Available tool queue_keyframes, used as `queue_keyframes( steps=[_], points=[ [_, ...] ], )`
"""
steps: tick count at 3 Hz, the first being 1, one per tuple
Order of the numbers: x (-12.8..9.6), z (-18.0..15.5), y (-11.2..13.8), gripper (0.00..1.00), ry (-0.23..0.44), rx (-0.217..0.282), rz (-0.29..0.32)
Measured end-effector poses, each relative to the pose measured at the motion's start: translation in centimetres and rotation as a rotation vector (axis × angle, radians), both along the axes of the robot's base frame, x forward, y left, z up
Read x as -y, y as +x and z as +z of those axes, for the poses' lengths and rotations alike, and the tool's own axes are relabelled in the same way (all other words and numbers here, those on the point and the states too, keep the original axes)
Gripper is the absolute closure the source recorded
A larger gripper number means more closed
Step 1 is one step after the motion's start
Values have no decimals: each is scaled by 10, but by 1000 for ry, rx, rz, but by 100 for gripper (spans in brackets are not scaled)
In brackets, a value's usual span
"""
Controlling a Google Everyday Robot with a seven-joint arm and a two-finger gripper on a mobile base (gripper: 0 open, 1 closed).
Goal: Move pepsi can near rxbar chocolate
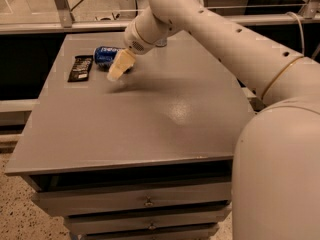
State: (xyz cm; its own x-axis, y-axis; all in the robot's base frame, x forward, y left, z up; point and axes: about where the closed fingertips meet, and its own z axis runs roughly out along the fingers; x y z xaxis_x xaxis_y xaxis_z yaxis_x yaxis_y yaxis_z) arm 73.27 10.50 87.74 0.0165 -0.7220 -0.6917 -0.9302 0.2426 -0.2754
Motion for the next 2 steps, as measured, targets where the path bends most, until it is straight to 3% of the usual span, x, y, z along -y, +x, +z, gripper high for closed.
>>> queue_keyframes(
  steps=[1, 2],
  points=[
    [10, 27, -24, 0, 72, 13, 32],
    [44, 51, -59, 0, 149, 30, 45]
  ],
)
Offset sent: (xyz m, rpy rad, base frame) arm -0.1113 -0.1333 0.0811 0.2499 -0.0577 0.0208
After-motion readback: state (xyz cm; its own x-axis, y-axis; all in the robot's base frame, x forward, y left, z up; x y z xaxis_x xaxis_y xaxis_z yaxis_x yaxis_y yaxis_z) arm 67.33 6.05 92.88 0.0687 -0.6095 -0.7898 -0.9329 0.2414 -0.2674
